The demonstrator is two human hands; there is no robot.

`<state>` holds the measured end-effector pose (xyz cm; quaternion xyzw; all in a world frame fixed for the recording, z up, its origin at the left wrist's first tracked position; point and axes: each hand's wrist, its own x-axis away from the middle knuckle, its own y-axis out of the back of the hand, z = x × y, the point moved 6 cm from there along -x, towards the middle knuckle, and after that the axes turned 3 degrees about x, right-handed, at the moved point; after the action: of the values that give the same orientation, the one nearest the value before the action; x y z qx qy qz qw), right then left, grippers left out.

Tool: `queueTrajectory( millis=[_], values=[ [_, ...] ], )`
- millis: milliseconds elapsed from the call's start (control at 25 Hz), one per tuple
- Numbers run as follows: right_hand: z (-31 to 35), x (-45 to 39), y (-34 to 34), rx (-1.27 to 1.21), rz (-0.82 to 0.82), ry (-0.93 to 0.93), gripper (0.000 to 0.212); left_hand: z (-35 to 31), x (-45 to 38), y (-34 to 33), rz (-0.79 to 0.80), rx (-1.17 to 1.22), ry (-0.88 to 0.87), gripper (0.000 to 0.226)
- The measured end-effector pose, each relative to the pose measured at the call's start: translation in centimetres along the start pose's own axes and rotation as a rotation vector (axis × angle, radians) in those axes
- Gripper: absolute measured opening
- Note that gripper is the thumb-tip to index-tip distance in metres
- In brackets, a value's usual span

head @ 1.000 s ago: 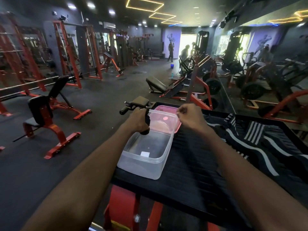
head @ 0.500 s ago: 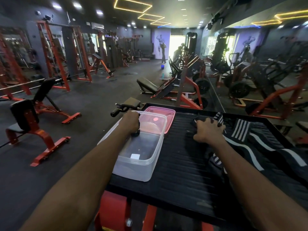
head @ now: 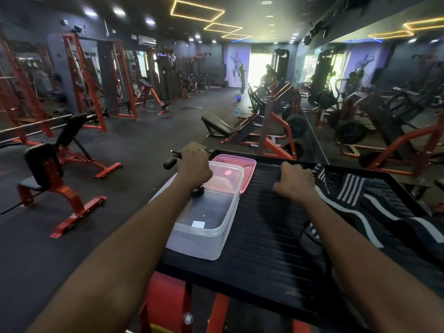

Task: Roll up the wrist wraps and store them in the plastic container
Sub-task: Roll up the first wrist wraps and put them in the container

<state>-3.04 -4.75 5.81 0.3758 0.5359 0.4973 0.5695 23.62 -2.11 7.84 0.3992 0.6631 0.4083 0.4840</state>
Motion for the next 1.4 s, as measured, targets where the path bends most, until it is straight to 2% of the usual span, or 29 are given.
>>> queueTrajectory(
  millis=[200, 320, 400, 520, 640, 720, 920, 1040, 1160, 1400],
  values=[
    [5.8, 0.4, 5.5, -0.515, -0.307, 0.109, 0.042, -0.5, -0.7, 2.2, -0.064, 0.088, -0.004, 0.028],
    [9.6, -0.1, 7.2, -0.632, -0.374, 0.247, 0.043, 0.4, -0.5, 2.8, -0.061, 0.071, 0.011, 0.027],
    [12.1, -0.4, 7.1, -0.596, -0.338, 0.329, 0.039, 0.9, -0.1, 3.0, -0.04, 0.045, -0.024, 0.026],
    [15.3, -1.0, 4.7, -0.439, -0.14, 0.41, 0.034, 0.9, 0.5, 3.1, -0.029, -0.045, -0.1, 0.028],
    [16.7, -1.8, 0.9, -0.292, 0.029, 0.377, 0.043, 1.1, 1.1, 2.8, -0.018, -0.106, -0.141, 0.028],
    [17.1, -2.2, -1.0, -0.234, 0.077, 0.365, 0.044, 1.7, 0.9, 2.0, 0.013, -0.087, -0.135, 0.025],
    [17.6, -3.0, -3.7, -0.142, 0.113, 0.383, 0.032, 2.5, 0.6, 1.0, 0.066, -0.086, -0.149, 0.001],
    [17.7, -3.0, -4.8, -0.141, 0.127, 0.38, 0.03, 2.8, 0.5, 0.1, 0.081, -0.111, -0.15, 0.019],
    [17.7, -3.0, -5.5, -0.093, 0.129, 0.395, 0.029, 3.4, 0.5, -0.4, 0.068, -0.075, -0.139, 0.027],
    [17.3, -3.0, -4.8, -0.084, 0.157, 0.374, 0.03, 4.3, 0.8, 0.1, 0.029, 0.039, -0.099, 0.026]
  ],
)
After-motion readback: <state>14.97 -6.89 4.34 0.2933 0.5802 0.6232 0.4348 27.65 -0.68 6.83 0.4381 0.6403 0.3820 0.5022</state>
